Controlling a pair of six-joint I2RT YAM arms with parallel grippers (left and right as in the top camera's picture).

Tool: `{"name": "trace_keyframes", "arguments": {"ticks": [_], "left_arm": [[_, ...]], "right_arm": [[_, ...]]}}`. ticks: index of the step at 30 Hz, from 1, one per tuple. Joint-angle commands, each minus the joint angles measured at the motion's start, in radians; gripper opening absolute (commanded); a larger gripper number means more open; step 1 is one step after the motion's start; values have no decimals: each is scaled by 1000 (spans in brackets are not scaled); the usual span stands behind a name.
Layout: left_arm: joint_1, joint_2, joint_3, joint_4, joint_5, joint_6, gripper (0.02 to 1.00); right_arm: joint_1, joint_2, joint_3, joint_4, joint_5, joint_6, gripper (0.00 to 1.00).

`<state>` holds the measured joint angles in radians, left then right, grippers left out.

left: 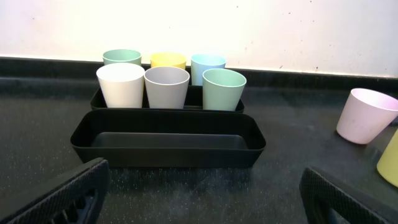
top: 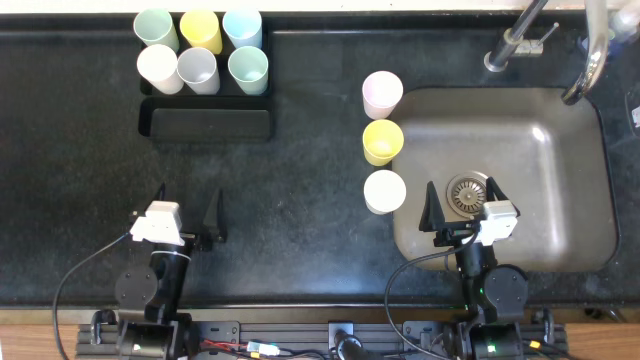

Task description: Store Cups

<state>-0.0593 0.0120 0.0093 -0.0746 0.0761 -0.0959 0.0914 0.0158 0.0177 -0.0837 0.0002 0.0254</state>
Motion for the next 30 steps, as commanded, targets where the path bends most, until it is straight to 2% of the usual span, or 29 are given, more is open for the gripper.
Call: {"name": "trace_keyframes", "arguments": {"ticks": [1, 16, 20, 26, 30], "left_arm": [[-8, -9, -1, -2, 16, 21, 1000], [-1, -9, -1, -2, 2, 21, 1000], [8, 53, 43, 69, 1, 13, 1000], [7, 429, 383, 30, -6, 13, 1000], [-11, 755, 755, -135, 2, 9, 1000]], "right_arm": [[-6, -3, -11, 3, -3, -3, 996], [-6, -3, -11, 3, -3, -3, 998], [-6, -3, -11, 3, -3, -3, 998], [-6, -3, -11, 3, -3, -3, 996], [-6, -3, -11, 3, -3, -3, 998]]}}
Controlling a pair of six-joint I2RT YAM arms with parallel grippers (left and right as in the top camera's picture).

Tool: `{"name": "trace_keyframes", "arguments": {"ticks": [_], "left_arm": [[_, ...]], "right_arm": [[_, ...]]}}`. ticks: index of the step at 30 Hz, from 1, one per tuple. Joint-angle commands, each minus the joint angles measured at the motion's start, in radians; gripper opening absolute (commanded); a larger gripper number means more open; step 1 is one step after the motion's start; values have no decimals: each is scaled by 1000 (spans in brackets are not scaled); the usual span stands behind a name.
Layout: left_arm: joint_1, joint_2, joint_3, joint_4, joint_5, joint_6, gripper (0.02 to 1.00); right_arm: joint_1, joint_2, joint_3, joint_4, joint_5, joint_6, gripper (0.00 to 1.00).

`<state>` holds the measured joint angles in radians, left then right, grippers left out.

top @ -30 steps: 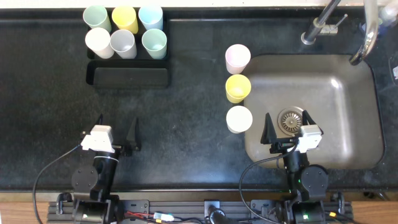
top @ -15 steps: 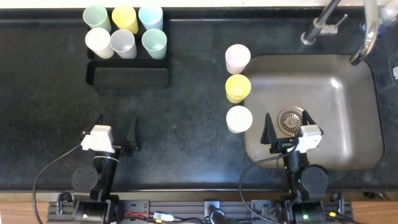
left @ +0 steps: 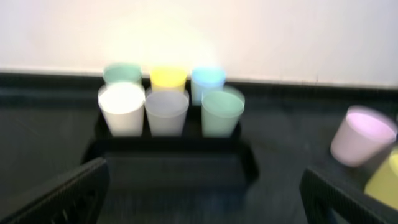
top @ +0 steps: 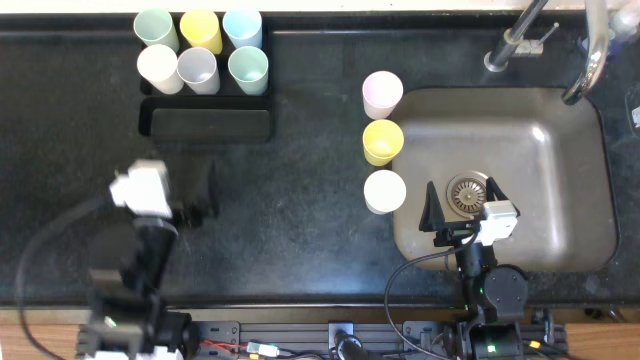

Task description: Store Cups

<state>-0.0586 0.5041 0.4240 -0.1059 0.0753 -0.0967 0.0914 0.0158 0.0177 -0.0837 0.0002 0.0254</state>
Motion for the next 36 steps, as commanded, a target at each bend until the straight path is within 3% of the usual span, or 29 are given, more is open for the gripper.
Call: {"name": "trace_keyframes", "arguments": {"ticks": [1, 4, 12, 20, 23, 28, 36], "left_arm": [[-26, 346, 447, -169, 2, 10, 1000], [-83, 557, 716, -325, -3, 8, 1000], [-343, 1107, 1344, -651, -198, -246, 1000], [-502, 1658, 2033, -1082, -195, -406, 1000], [-525, 1826, 2243, -1186, -145, -415, 1000], [-529, 1971, 2350, -1255, -56, -459, 1000], [-534, 2083, 2351, -1260, -16, -481, 996]], "right_arm": [[-6, -3, -11, 3, -3, -3, 996], [-6, -3, -11, 3, -3, -3, 993], [-6, -3, -11, 3, -3, -3, 998], [-6, -3, -11, 3, -3, -3, 998], [-6, -3, -11, 3, -3, -3, 998], [-6, -3, -11, 3, -3, -3, 998], [-6, -3, -11, 3, -3, -3, 998]]}}
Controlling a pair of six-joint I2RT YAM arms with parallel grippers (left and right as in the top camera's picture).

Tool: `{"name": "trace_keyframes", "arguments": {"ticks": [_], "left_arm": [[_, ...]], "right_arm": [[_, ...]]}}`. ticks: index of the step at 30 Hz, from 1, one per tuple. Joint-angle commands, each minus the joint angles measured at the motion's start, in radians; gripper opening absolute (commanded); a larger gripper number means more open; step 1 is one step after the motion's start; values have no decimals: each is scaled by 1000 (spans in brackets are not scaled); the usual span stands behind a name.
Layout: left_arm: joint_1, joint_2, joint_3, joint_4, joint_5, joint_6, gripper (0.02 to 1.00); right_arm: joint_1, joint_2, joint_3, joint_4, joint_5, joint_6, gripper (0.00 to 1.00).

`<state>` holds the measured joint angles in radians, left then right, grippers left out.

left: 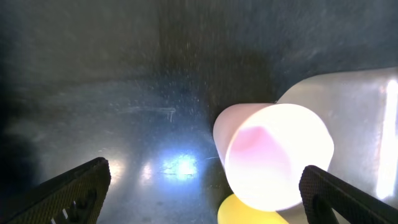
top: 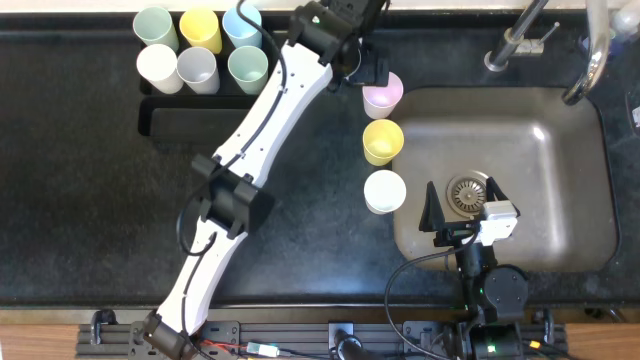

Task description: Store Cups

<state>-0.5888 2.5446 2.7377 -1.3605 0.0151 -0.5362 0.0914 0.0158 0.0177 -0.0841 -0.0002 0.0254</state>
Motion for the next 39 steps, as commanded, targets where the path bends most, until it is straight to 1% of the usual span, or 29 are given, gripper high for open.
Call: {"name": "trace_keyframes", "arguments": {"ticks": [1, 3, 5, 8, 9, 11, 12, 15, 17, 20, 21, 23, 26, 29, 32, 34, 36, 39], "left_arm": [[-5, 51, 37, -5, 45, -41, 993], [-6, 66, 37, -4, 43, -41, 987], [-7, 79, 37, 1, 38, -42, 956], [-7, 98, 37, 17, 32, -42, 855], [-7, 105, 37, 23, 32, -42, 807], [-8, 117, 37, 34, 33, -42, 627], [-9, 121, 37, 37, 33, -42, 568], [-13, 123, 37, 48, 32, -41, 430], [-15, 123, 39, 58, 33, -41, 373], [-16, 123, 39, 57, 33, -41, 257], [-16, 122, 39, 57, 33, -41, 205], [-16, 120, 40, 57, 33, -41, 45], [-16, 102, 40, 52, 24, -37, 36], [-14, 48, 40, 27, -24, -37, 34], [0, -39, 39, -17, -110, -37, 36], [16, -116, 37, -48, -190, -36, 36], [45, -204, 26, -76, -269, -28, 36], [100, -320, -4, -109, -355, -22, 36]], "right_arm": [[-6, -3, -11, 3, -2, -3, 998], [-6, -3, -11, 3, -2, -3, 998], [-6, -3, -11, 3, -2, -3, 998], [-6, -3, -11, 3, -3, -3, 996], [-6, -3, -11, 3, -2, -3, 998], [-6, -3, -11, 3, -2, -3, 998], [-6, -3, -11, 3, -2, -3, 996], [-6, -3, -11, 4, -2, -3, 998], [-6, -3, -11, 3, -2, -3, 996], [-6, -3, -11, 3, -2, -3, 998], [-6, -3, -11, 3, -2, -3, 996], [-6, -3, -11, 3, -2, -3, 998], [-6, -3, -11, 3, -2, -3, 998], [-6, -3, -11, 3, -2, -3, 998], [-6, -3, -11, 3, -3, -3, 996], [-6, -3, -11, 3, -2, -3, 998], [-6, -3, -11, 3, -2, -3, 998], [-6, -3, -11, 3, -2, -3, 998]]}}
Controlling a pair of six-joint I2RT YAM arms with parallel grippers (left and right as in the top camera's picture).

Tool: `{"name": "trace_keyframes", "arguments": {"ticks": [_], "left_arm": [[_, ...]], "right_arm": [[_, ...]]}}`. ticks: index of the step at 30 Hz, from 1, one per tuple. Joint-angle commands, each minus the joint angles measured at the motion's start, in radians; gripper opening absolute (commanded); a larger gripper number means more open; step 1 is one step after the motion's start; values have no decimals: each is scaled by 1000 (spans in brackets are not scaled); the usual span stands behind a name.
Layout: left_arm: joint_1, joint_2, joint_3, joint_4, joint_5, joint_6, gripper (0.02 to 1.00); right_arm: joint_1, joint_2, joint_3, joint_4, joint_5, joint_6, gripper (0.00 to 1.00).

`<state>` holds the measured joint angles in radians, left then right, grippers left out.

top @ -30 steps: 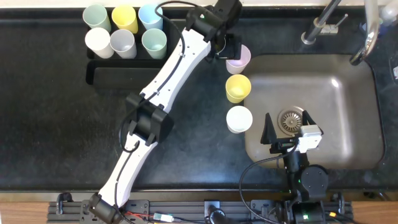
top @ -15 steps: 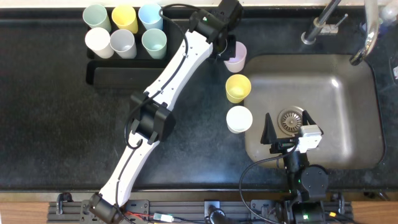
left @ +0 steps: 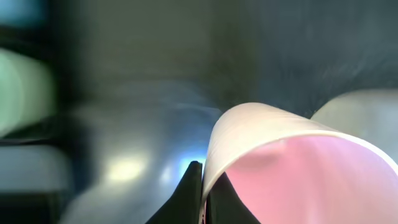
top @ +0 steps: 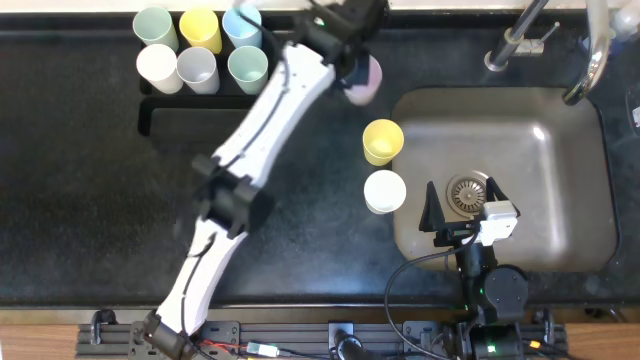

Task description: Store Cups

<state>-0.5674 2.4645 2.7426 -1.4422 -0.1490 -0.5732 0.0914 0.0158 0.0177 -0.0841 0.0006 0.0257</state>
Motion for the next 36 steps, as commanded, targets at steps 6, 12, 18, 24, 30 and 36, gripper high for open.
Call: {"name": "trace_keyframes", "arguments": {"ticks": [6, 12, 18, 24, 30, 36], "left_arm": [[264, -522, -254, -21, -238, -43, 36], [485, -760, -629, 101, -191, -145, 36], [615, -831, -886, 116, -121, -282, 36], [633, -830, -1045, 179, -122, -514, 36], [633, -812, -1153, 258, -98, -672, 36], [633, -780, -1184, 285, -88, -711, 36]], "right_arm": [[-6, -3, -11, 3, -3, -4, 996], [-6, -3, -11, 3, -3, -4, 996], [-6, -3, -11, 3, -3, -4, 998], [-6, -3, -11, 3, -3, -4, 998], [-6, -3, -11, 3, -3, -4, 996], [-6, -3, -11, 3, -3, -4, 998]]}}
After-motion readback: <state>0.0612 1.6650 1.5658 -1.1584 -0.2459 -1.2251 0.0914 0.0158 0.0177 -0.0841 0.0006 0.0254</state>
